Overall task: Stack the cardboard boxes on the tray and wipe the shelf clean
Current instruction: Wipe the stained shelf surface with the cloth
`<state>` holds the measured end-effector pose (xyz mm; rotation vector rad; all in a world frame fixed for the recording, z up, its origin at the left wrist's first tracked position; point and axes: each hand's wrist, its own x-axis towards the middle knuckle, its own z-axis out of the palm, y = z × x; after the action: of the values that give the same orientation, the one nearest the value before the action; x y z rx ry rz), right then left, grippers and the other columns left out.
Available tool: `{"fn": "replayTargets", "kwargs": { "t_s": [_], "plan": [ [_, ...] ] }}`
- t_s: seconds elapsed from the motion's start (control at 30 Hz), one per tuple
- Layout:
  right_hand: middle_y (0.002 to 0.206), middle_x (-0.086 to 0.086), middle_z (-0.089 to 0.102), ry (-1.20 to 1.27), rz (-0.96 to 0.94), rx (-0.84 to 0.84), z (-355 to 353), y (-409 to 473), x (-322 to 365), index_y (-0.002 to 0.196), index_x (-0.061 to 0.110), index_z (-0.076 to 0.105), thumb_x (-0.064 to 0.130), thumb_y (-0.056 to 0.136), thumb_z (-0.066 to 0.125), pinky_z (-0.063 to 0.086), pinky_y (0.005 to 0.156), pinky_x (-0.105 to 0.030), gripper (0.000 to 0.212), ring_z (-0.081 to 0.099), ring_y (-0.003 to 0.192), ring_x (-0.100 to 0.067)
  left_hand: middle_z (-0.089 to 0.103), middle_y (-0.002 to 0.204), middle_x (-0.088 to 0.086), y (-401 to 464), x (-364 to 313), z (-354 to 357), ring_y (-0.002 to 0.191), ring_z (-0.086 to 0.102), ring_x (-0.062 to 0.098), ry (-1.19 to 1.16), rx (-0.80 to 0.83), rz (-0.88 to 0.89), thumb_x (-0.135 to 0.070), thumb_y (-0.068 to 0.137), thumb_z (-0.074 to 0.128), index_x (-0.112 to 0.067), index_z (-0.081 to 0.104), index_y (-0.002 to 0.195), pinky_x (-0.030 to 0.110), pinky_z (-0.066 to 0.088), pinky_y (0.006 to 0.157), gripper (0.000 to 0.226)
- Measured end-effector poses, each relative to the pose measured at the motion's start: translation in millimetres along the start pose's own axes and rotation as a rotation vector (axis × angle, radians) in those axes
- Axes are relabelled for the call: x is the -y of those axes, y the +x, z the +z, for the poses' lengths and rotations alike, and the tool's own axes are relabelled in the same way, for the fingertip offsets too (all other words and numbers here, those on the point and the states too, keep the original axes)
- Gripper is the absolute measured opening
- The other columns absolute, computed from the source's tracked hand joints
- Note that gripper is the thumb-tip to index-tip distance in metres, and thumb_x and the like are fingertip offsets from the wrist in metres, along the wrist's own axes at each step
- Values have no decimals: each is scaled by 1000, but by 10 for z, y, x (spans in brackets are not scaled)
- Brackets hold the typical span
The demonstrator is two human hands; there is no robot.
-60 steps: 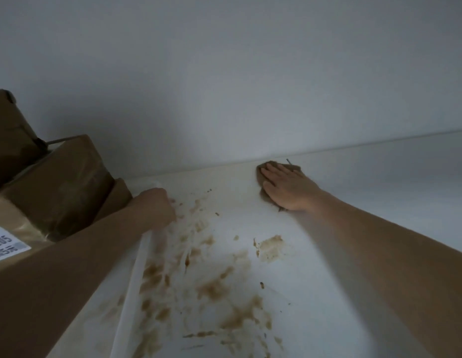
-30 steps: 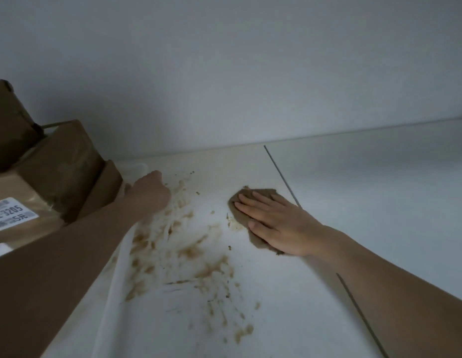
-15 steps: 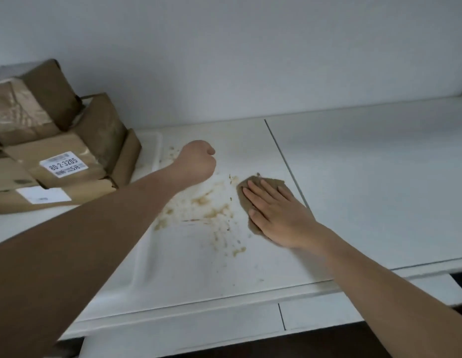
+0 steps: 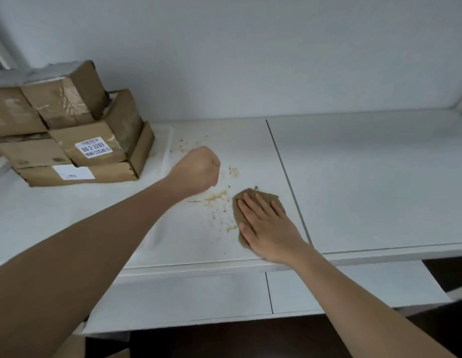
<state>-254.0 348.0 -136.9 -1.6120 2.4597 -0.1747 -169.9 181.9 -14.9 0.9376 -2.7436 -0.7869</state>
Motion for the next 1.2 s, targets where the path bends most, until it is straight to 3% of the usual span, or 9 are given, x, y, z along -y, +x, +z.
{"fn": "replayTargets", "kwargs": {
  "t_s": [0.13,0.27,0.33,0.63,0.77,0.9,0.97,1.1,1.2],
  "plan": [
    [156,19,-17,-10,-135,68,-79,-296,-283,154,31,-5,57,81,-14,-9,120,-33,78,-17,146,-4,67,92,11,-163,-104,113,82,65,26,-19,26,-80,14,75,39,-10,56,48,33,54,71,40],
    [160,15,-13,28,102,55,-140,-212,-481,155,28,-3,56,97,11,-9,120,-35,66,-16,147,-7,63,76,3,-313,-85,113,93,64,26,-95,6,-132,13,72,36,-9,58,48,35,52,83,40],
    [160,14,-15,49,153,61,-108,-164,-377,155,26,-5,59,97,15,-10,120,-36,70,-18,147,-9,65,90,5,-414,-85,143,98,62,23,-108,-5,-150,12,72,36,-8,60,50,33,50,82,39],
    [161,17,1,86,-297,53,5,-528,-47,154,31,12,48,97,3,-4,121,-33,60,-9,147,-3,62,117,16,-581,-367,283,117,52,25,-210,-38,-237,17,79,31,1,65,67,25,36,76,39],
    [158,19,18,366,-344,179,-131,-728,-103,148,32,36,33,106,27,2,121,-29,43,3,147,1,60,99,11,-533,-545,360,91,53,20,-238,-20,-234,12,77,32,-1,66,68,26,41,67,38],
    [132,13,56,821,-35,412,-445,-897,-288,128,28,60,35,103,41,40,98,-24,32,54,113,-4,58,73,7,-570,-700,386,61,53,18,-301,60,-227,13,77,34,-1,68,78,24,42,55,37],
    [107,2,70,1062,77,355,-618,-955,-392,114,16,67,28,103,43,47,93,-28,29,64,96,-10,61,76,7,-594,-736,395,61,54,16,-377,93,-248,11,80,33,-3,68,82,22,44,56,38],
    [112,-11,71,1623,273,148,-874,-993,-517,118,9,65,22,103,40,52,92,-37,32,67,105,-26,69,100,8,-572,-749,427,77,62,17,-547,273,-278,-14,94,49,-9,69,98,25,50,72,20],
    [117,-13,69,1889,420,88,-1015,-1007,-546,122,7,63,29,103,39,49,98,-40,38,66,110,-28,70,103,7,-520,-750,470,83,63,16,-702,479,-266,-50,95,45,-9,69,108,31,49,87,49]
  ]
}}
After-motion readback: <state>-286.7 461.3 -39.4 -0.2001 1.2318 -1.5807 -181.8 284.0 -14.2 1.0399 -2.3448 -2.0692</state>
